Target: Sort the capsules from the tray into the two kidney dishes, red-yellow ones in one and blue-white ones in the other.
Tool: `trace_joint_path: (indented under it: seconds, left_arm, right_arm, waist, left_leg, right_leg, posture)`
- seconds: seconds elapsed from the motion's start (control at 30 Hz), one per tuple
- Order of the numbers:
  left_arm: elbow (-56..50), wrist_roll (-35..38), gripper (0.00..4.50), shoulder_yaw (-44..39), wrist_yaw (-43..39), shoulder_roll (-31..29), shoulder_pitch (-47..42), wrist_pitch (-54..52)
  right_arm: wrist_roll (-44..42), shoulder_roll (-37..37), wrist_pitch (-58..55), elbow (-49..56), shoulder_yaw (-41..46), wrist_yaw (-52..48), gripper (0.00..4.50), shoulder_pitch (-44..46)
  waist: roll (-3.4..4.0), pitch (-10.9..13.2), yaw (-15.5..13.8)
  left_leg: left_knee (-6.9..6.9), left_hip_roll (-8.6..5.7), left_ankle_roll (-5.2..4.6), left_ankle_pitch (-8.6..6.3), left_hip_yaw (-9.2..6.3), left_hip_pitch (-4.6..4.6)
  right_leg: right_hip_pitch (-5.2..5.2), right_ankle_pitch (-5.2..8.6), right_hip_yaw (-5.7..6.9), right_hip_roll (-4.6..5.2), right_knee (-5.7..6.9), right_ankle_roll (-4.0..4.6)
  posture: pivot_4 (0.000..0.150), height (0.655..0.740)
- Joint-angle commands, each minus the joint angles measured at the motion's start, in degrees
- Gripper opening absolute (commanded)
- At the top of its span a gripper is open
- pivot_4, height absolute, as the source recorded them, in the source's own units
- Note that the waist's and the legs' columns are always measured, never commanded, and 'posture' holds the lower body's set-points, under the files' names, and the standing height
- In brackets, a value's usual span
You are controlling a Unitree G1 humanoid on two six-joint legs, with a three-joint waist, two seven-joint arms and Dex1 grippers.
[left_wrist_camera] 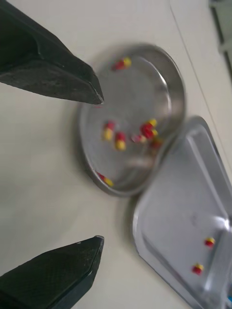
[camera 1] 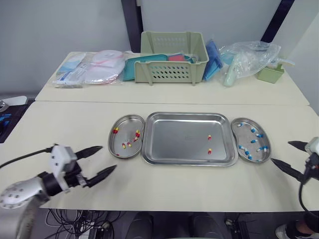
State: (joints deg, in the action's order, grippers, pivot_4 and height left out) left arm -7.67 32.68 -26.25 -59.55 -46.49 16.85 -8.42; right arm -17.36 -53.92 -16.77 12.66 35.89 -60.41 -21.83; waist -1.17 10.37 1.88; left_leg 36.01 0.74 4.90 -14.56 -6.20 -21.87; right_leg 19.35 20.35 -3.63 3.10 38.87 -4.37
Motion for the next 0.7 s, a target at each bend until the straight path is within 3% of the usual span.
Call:
trace_joint_path:
  seconds: [0.03,0.27,0.7]
  left_arm:
    - [8.1,-1.8,4.5,-6.0,-3.3,-3.2,1.0,2.7]
    - [21.2,-5.8,4.5,-9.9,-5.8,-4.9,3.7,7.3]
    - [22.3,-5.7,4.5,-10.3,-6.8,-4.0,5.2,7.8]
  right_arm:
    - [-0.1,-2.5,6.2,-5.2,4.4,-7.0,4.49,-2.4]
    - [-0.4,-4.9,10.5,-12.4,6.3,-12.6,4.49,-3.3]
    - [-0.8,-2.8,10.9,-9.0,5.8,-11.8,4.49,-4.4]
  waist:
    - [0.0,0.0,0.0]
    - [-0.04,0.1,0.3]
    - [-0.07,0.1,0.0]
  left_leg:
    - [0.0,0.0,0.0,0.0,0.01,0.0]
    - [-0.02,0.02,0.0,0.0,0.07,0.04]
    - [-0.01,0.02,0.01,-0.01,0.05,0.01]
  right_leg:
    - [0.0,0.0,0.0,0.0,-0.01,0.0]
    - [0.0,0.0,-0.05,0.01,0.0,0.0]
    - [-0.01,0.0,-0.04,0.02,0.0,0.0]
  posture:
    - [0.15,0.74]
    - [0.15,0.74]
    - [0.15,0.74]
